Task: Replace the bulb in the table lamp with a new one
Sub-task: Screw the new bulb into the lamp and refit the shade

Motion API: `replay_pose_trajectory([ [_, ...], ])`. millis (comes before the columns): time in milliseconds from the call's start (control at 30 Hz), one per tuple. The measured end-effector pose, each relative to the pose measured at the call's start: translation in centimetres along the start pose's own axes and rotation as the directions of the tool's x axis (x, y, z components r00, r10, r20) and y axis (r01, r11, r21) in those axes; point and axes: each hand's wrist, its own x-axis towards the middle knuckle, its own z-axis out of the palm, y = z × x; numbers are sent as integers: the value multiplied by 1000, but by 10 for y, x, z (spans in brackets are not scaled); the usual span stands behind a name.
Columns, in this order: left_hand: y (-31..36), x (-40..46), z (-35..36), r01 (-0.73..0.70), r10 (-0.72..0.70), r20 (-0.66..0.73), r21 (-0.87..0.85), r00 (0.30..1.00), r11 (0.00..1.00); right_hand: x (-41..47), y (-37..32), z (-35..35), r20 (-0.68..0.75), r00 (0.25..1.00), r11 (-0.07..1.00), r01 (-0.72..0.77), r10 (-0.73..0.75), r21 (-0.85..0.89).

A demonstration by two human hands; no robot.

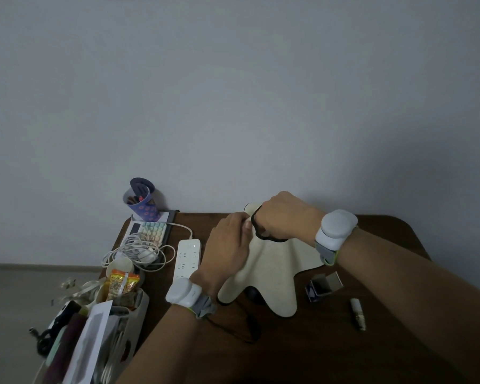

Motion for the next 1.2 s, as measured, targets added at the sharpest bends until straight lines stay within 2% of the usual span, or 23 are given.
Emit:
replay_pose_trajectory([
  [433,2,-2,-2,-3,3,0,-1,1000,1000,-1,-5,-5,52,998,999,-36,36,-3],
  [833,2,-3,-3,2,-2,-2,-4,1000,1000,-3,-2,-3,-1,1000,1000,0,0,-19],
  [1200,3,-4,-4,5,-5,12,-2,1000,1000,-4,-4,0,-19,999,1000,-27,28,13],
])
